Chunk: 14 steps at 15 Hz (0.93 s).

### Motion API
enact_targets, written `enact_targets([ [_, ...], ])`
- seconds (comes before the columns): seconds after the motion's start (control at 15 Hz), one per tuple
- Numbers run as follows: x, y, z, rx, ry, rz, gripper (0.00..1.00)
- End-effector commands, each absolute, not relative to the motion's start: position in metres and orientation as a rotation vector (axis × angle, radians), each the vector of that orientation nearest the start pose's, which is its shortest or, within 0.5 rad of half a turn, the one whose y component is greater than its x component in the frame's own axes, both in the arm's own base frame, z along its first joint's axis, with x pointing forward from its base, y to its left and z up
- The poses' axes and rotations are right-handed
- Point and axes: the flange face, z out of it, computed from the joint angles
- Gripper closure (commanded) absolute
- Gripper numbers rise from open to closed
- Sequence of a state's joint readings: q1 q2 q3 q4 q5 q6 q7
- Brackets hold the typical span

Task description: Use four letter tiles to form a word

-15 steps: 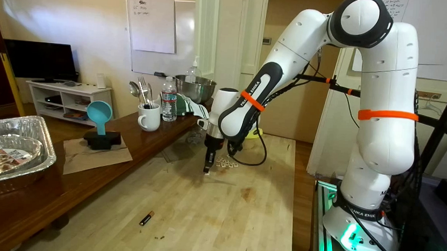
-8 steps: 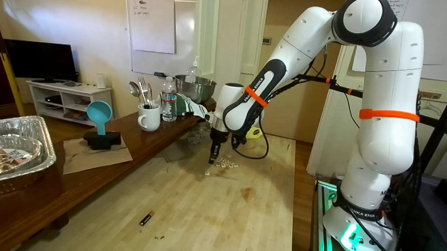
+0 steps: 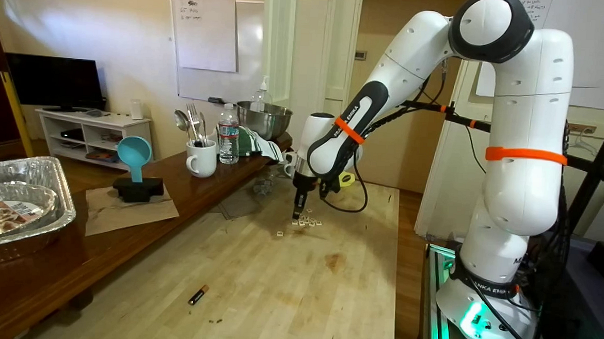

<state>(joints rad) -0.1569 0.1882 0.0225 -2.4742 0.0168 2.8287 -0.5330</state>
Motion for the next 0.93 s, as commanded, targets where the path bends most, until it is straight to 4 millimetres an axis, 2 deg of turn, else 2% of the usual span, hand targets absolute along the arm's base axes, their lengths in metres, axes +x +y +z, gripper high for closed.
enact_targets([
  [0.0, 0.487, -0.072, 0.229, -3.119, -0.596, -0.236, 1.0],
  [0.4, 0.487, -0.075, 0.218, -3.118, -0.582, -0.231, 1.0],
  [0.87, 0.49, -0.073, 0.214, -3.11, -0.536, -0.269, 1.0],
])
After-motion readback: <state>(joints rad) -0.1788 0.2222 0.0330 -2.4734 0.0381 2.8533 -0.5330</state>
